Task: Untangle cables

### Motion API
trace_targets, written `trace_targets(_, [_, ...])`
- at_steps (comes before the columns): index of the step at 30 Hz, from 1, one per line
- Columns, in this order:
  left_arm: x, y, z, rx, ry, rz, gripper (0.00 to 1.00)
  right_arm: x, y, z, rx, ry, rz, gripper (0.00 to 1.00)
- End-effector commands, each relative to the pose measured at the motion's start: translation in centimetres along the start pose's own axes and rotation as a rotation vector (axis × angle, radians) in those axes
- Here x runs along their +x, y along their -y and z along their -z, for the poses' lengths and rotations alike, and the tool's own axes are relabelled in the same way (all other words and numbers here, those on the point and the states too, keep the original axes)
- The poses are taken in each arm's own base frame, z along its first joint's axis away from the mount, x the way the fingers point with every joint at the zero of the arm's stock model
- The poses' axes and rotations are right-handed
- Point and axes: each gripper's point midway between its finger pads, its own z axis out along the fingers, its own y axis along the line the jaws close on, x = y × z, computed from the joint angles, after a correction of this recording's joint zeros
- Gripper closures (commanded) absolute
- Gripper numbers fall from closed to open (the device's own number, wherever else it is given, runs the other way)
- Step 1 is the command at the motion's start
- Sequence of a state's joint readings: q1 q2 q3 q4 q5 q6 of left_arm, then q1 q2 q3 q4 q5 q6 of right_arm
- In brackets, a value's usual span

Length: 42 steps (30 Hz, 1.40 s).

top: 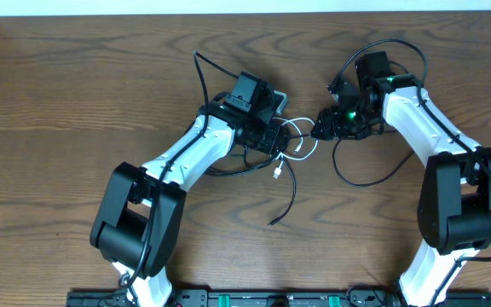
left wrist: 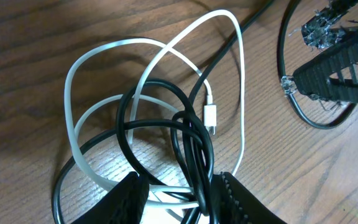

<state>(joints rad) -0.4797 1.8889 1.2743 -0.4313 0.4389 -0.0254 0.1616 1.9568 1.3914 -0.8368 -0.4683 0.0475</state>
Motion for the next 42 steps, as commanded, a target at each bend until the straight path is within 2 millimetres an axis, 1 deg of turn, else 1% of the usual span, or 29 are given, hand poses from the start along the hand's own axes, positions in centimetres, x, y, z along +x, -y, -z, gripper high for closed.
trace_targets(1, [1.5, -0.8, -1.2, -0.011, -0.05, 0.015, 0.65, 0.2, 0.2, -0.3, -0.011, -0.011, 0.001, 0.39])
trace_targets(6, [2.1, -1.2, -2.1, -0.013, -0.077, 0.032, 0.77, 0.4, 0.2, -0.3, -0.011, -0.016, -0.002, 0.39])
trace_targets(10, [2.1, -1.2, -2.1, -0.015, -0.077, 0.062, 0.81, 0.2, 0.1, -0.3, -0.011, -0.01, 0.002, 0.38])
trace_targets(12, [2.1, -1.2, -2.1, -0.015, -0.077, 0.071, 0.81, 0.1, 0.1, -0.3, -0.012, -0.007, 0.005, 0.38])
trace_targets(13, [2.1, -1.2, -2.1, -0.015, -0.077, 0.072, 0.86, 0.0, 0.1, -0.3, -0.012, -0.004, 0.007, 0.38])
trace_targets(17, [2.0, -1.2, -2.1, -0.016, -0.07, 0.093, 0.92, -0.3, 0.0, -0.3, -0.013, 0.009, 0.014, 0.38])
trace_targets(23, [1.8, -1.1, -2.1, -0.019, -0.062, 0.215, 0.92, -0.3, 0.0, -0.3, -0.013, 0.009, 0.014, 0.4])
trace_targets(28, [1.9, -1.1, -2.1, -0.021, -0.066, 0.274, 0.92, 0.1, -0.2, -0.4, -0.014, -0.006, 0.015, 0.41])
trace_targets(31, [2.6, -1.2, -2.0, -0.028, -0.091, 0.327, 0.92, 0.2, -0.7, -0.7, -0.016, -0.011, 0.026, 0.4])
trace_targets(36, [4.4, -1.3, -1.8, -0.046, -0.162, 0.358, 0.92, 0.4, -1.5, -1.0, -0.019, -0.022, 0.048, 0.39])
trace_targets(39, [4.8, -1.3, -1.7, -0.05, -0.179, 0.365, 0.92, 0.6, -2.1, -1.3, -0.022, -0.029, 0.06, 0.39])
trace_targets(42, [4.8, -1.3, -1.7, -0.05, -0.178, 0.368, 0.92, 1.0, -2.8, -1.6, -0.025, -0.042, 0.078, 0.39])
